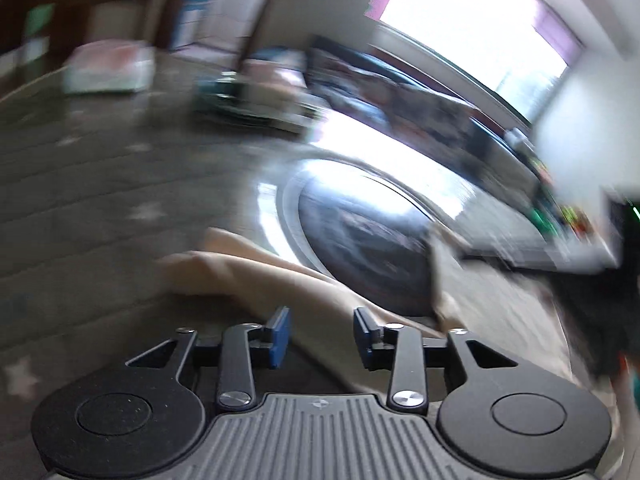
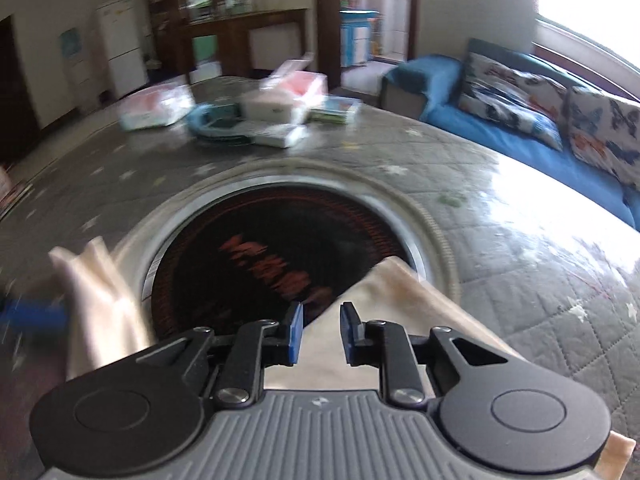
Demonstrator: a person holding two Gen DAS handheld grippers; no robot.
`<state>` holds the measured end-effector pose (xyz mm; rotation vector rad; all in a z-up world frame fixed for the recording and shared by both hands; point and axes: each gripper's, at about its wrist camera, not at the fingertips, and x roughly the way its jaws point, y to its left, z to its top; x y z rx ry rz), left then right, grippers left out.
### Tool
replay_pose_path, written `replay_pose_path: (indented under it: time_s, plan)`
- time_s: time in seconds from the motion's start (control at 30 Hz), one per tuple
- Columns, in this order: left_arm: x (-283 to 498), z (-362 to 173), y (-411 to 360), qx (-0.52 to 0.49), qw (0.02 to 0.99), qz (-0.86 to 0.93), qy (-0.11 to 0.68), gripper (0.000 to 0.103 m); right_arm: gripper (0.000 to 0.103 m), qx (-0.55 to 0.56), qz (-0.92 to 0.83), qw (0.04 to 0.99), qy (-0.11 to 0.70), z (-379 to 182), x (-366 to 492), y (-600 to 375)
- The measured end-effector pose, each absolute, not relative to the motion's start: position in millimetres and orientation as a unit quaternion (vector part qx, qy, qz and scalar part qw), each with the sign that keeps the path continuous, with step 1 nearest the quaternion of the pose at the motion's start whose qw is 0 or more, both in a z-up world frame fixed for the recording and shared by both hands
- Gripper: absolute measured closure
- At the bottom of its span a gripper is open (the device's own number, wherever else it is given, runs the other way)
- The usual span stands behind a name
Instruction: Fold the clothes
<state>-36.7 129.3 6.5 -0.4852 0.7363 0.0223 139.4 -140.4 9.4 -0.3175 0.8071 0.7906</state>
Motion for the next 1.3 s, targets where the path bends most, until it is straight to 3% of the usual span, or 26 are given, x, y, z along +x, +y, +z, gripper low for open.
replay_pose_path:
  time_s: [0.3,0.57,0.73,0.83,0.97,1.13,1.3]
  plan:
    - [-24.2,13.6,178.7,-0.338,0.872,0.064,0.347,0.054,0.083,-0.205,0.477,0.772,0.366,22.2,49.3,-129.0]
    - [-15.6,-3.3,196.4,-0.389,0.838,0.092,0.372,0.055,0.083,-0.249,0.536,0.715,0.375,4.2,-14.1,-111.4]
    - [-14.0,-7.4,202.9,-0.388,0.839,0.102,0.367,0.081,0.084,-0.269,0.518,0.723,0.37,-6.7,-30.2,-109.4]
    - [-13.1,-5.9,205.2,-0.38,0.848,0.103,0.356,0.091,0.088,-0.268,0.511,0.73,0.366,-7.9,-34.2,-110.4]
    - [-7.0,8.5,203.0,-0.35,0.874,0.09,0.325,0.095,0.1,-0.265,0.51,0.733,0.363,-8.3,-34.6,-111.7]
    - [-13.0,26.3,201.4,-0.332,0.903,0.07,0.263,0.098,0.102,-0.276,0.532,0.716,0.358,-7.8,-36.0,-114.4]
    - [-10.8,11.7,209.2,-0.343,0.885,0.096,0.299,0.093,0.101,-0.277,0.547,0.704,0.358,-6.2,-36.7,-116.9]
